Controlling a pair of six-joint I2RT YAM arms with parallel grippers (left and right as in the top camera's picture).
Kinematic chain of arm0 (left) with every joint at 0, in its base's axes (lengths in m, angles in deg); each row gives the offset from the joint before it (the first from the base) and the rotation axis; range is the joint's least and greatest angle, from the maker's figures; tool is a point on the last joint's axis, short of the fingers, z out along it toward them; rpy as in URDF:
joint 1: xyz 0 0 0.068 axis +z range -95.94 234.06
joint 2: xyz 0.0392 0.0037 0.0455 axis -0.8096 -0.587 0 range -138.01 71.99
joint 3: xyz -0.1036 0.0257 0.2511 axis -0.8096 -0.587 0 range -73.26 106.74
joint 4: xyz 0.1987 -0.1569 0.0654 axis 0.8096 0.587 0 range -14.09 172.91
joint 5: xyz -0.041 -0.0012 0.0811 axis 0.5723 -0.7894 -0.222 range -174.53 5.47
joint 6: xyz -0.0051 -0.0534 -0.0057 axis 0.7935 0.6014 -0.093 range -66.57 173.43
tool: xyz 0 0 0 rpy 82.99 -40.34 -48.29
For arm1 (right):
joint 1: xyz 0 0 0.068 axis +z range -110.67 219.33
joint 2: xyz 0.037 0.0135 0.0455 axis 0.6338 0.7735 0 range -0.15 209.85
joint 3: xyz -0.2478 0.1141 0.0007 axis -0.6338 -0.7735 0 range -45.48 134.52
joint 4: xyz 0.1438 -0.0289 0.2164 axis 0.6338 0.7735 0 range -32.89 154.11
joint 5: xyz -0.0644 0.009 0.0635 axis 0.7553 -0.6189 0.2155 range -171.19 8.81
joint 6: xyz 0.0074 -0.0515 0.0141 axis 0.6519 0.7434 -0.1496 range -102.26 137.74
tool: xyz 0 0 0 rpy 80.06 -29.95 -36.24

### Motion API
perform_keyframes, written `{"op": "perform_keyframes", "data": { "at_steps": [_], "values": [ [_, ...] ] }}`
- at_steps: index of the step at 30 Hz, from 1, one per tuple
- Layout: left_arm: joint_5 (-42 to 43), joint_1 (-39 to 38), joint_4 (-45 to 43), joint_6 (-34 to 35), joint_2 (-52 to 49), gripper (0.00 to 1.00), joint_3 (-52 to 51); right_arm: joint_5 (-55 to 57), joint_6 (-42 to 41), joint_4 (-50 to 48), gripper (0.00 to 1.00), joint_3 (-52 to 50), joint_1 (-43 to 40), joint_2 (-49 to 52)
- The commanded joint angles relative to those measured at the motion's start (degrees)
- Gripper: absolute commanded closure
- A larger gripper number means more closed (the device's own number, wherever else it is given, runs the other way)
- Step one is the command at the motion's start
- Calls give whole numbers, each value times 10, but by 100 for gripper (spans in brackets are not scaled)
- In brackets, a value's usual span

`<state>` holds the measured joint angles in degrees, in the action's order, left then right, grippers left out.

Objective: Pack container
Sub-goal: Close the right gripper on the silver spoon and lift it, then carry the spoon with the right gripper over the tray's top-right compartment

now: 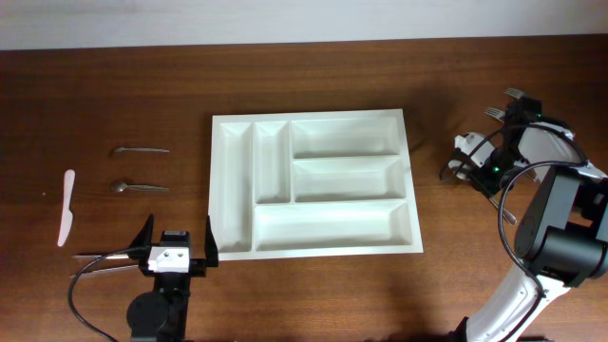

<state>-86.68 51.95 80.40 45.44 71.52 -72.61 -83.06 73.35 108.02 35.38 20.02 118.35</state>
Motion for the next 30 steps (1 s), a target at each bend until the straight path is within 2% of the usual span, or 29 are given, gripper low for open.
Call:
{"op": "perform_keyframes", "data": {
  "at_steps": [1,12,20,25,30],
  "values": [
    [-8,3,1,-7,1,1,-1,-31,-41,-10,96,31,-2,16],
    [-8,3,1,-7,1,1,-1,-70,-91,37,96,194,40,-8],
    [-8,3,1,-7,1,1,-1,-85,-111,59,96,275,145,-9],
    [-8,3,1,-7,1,1,-1,-85,-117,78,96,289,214,-9],
    [-8,3,1,-7,1,1,-1,-83,-200,74,96,298,273,-9]
  ]
}}
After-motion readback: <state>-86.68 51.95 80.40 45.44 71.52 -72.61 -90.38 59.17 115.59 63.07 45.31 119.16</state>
